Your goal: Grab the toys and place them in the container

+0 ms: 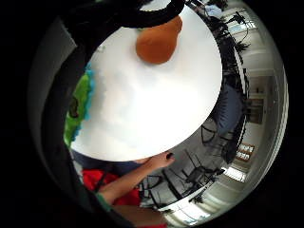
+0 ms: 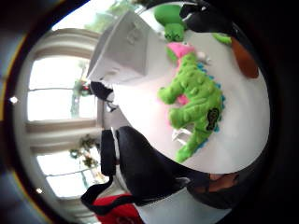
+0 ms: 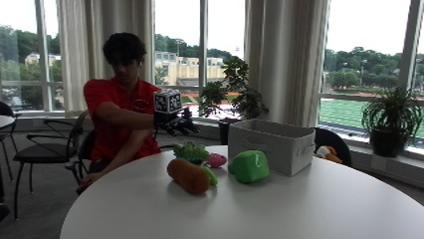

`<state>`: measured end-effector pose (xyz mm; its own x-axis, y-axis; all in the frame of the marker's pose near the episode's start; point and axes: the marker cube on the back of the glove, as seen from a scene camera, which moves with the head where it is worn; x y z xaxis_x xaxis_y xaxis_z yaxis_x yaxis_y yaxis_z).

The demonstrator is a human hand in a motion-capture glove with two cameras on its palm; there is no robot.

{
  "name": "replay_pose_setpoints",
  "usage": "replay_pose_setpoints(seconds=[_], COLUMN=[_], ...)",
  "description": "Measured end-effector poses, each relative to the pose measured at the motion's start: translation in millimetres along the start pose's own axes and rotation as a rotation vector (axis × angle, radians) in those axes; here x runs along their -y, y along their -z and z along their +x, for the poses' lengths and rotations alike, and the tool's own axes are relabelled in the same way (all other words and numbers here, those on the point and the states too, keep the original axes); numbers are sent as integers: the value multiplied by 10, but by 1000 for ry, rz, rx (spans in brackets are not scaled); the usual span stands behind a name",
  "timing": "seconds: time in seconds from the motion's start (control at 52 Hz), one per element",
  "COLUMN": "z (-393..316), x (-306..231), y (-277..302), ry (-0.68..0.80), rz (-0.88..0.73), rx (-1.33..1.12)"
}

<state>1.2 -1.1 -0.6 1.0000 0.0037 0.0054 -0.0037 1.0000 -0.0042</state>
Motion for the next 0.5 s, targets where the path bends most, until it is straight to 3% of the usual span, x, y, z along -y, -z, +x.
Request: replay_pose_setpoints(seconds=[0.5], z=[23], x=[-27], y=[0], ry=[-7], rz=[0], rx=[7])
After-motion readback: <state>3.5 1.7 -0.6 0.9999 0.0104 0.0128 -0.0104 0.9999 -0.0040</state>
